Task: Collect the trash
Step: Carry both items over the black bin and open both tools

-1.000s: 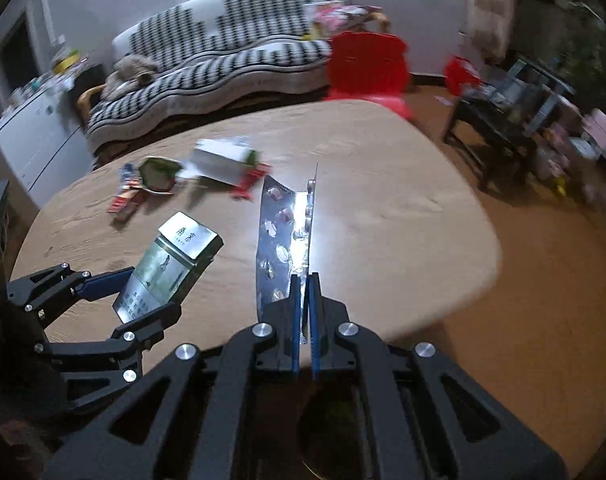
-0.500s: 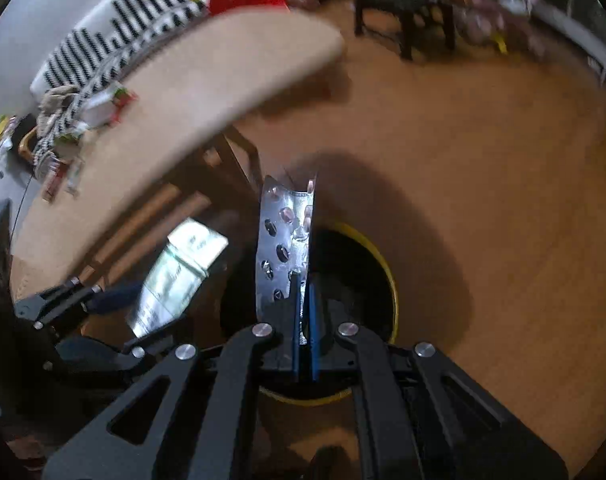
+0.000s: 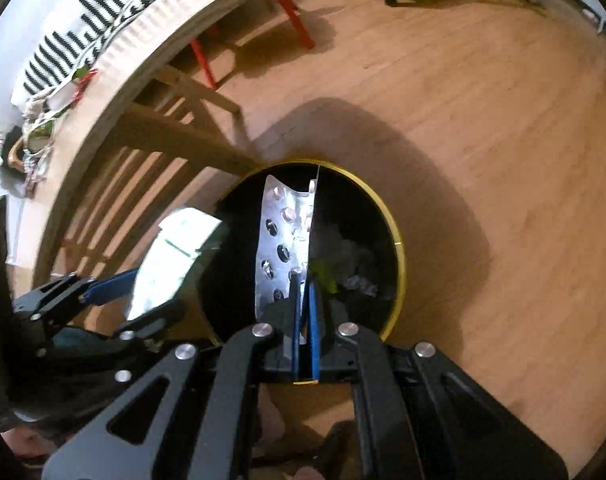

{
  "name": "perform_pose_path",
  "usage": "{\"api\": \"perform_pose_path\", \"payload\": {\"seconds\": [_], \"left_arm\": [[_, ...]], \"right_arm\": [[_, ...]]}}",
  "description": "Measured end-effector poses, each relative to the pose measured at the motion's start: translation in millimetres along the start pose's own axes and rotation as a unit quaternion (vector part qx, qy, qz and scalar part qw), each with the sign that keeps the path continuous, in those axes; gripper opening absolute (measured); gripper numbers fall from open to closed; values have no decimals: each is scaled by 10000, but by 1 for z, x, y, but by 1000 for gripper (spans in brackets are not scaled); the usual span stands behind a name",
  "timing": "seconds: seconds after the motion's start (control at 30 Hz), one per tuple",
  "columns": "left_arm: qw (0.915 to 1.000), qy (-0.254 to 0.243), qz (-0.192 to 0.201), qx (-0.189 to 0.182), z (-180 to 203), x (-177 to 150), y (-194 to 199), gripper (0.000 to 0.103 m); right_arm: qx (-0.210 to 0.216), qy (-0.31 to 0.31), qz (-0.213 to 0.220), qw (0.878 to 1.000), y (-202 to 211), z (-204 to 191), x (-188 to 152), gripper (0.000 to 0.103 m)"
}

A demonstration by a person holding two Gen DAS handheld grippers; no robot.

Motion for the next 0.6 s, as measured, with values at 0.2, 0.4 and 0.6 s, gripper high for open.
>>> {"api": "perform_pose_path", "payload": {"seconds": [0.2, 0.4, 0.6], "left_arm": [[9998, 132, -70, 131, -13, -3, 3, 97], [9981, -120, 582, 131, -19, 7, 41, 97], [9937, 261, 1069, 204, -62, 23, 97, 97]], "right_arm": [[-13, -375, 249, 9990, 20, 11, 11, 97], [-566, 20, 629, 9964, 47, 2, 32, 97], [-576, 579, 909, 9925, 57, -49, 71, 97]]}}
Point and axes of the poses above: each gripper's, at about its wrist camera, not at the fingertips, and y roughly against the way its jaws point, z to its right, x to its top, the point moved 5 cm from there along -y, roughly the way its jaws point, and after that the axes turned 13 degrees about y, right-handed, at the moved point
